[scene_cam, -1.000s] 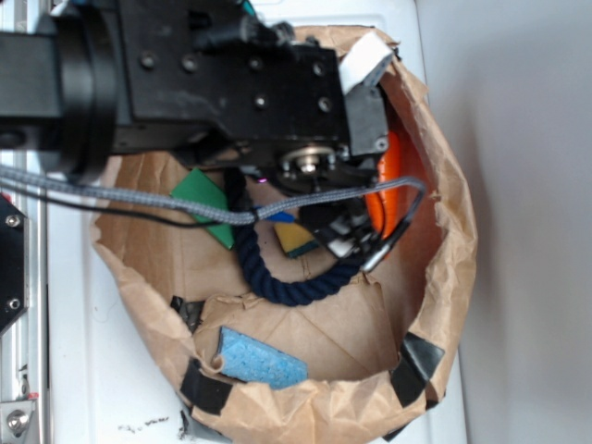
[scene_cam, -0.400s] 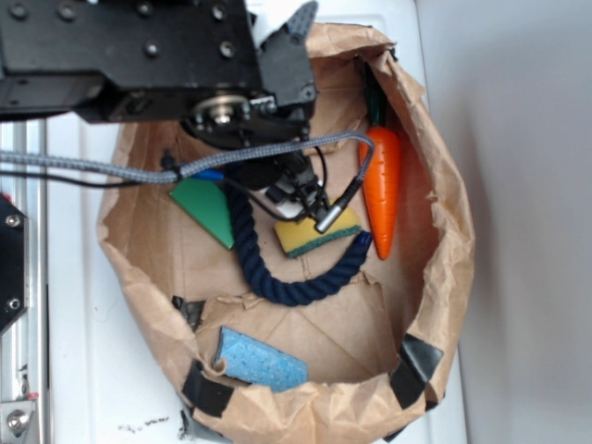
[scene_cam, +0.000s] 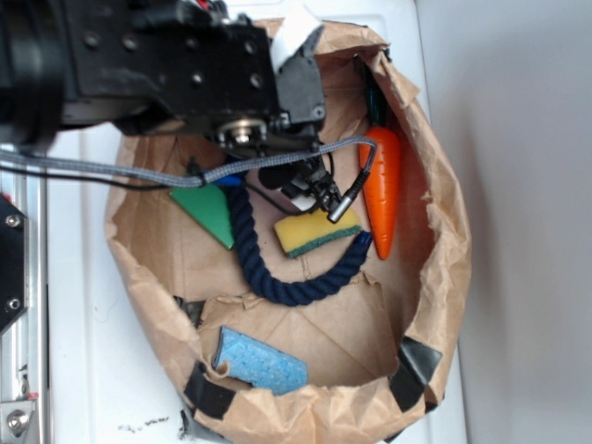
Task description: Grab the blue rope.
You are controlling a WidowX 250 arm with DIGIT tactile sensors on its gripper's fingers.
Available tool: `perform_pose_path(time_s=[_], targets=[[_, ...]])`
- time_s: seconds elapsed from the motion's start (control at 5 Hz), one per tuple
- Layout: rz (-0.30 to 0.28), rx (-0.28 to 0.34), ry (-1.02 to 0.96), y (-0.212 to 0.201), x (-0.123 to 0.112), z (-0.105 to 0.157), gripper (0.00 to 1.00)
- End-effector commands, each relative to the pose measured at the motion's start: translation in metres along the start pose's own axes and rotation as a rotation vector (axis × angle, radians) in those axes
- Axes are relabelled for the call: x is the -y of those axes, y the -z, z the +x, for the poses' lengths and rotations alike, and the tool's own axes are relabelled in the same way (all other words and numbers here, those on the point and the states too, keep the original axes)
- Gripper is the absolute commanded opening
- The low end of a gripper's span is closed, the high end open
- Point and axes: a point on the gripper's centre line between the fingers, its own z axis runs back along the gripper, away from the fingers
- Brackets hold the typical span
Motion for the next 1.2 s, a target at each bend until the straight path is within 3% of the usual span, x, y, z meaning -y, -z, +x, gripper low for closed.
perform_pose_path(time_s=[0.0,0.2,0.4,0.6,1.0], targets=[[-0.009,-0.027,-0.082,0.008,0.004,0.001,1.0],[-0.017,-0.102,-0.167,-0.01,0.003,0.001,1.0],[-0.004,-0.135,-0.283,-0.017,-0.001,-0.007,1.0],[0.021,-0.131,-0.303,-0.017,0.0,-0.016,1.0],[0.017,-0.104,-0.316,0.007,-0.002,-0.012,1.0]])
